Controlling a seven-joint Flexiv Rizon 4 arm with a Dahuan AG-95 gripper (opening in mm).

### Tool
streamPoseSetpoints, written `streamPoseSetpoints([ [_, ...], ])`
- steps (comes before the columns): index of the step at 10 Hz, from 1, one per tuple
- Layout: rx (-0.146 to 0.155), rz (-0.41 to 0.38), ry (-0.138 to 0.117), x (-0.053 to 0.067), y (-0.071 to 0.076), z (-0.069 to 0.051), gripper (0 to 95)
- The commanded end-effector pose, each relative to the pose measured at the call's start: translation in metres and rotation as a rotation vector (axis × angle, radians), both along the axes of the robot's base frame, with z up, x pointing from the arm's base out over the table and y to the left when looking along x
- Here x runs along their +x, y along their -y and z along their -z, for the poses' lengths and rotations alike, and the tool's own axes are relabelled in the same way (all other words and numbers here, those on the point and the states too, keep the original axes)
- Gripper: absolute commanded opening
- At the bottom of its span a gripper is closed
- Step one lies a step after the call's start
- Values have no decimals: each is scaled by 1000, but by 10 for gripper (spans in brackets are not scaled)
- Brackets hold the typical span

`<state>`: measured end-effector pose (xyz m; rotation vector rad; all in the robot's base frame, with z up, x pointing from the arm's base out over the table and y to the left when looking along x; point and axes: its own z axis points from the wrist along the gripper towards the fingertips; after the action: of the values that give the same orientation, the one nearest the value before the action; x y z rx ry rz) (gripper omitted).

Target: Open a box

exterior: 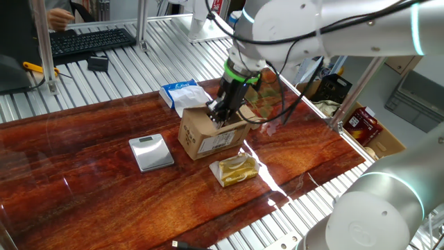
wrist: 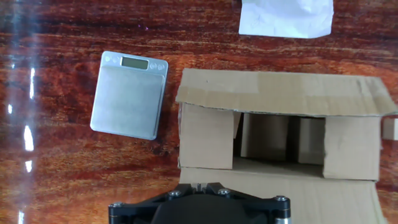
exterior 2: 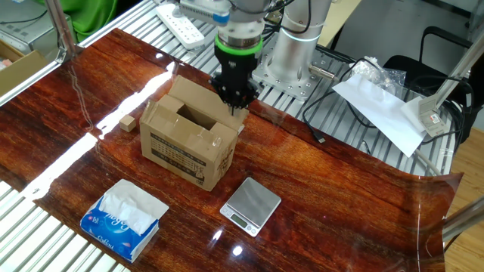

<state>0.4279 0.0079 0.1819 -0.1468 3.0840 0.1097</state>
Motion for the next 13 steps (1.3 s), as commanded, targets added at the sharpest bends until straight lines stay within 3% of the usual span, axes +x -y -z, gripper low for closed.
streamPoseSetpoints([
  [1, -3, -10, -7, 11, -1, -2, 0],
  [3, -4, -16, -7, 16, 1, -4, 0],
  [5, -4, -33, 10, 26, 5, 5, 0],
  [7, -4, -49, 13, 35, 9, 5, 0],
  [10, -5, -51, 20, 42, 9, 11, 0],
  [13, -13, -48, 13, 45, 10, 8, 0],
])
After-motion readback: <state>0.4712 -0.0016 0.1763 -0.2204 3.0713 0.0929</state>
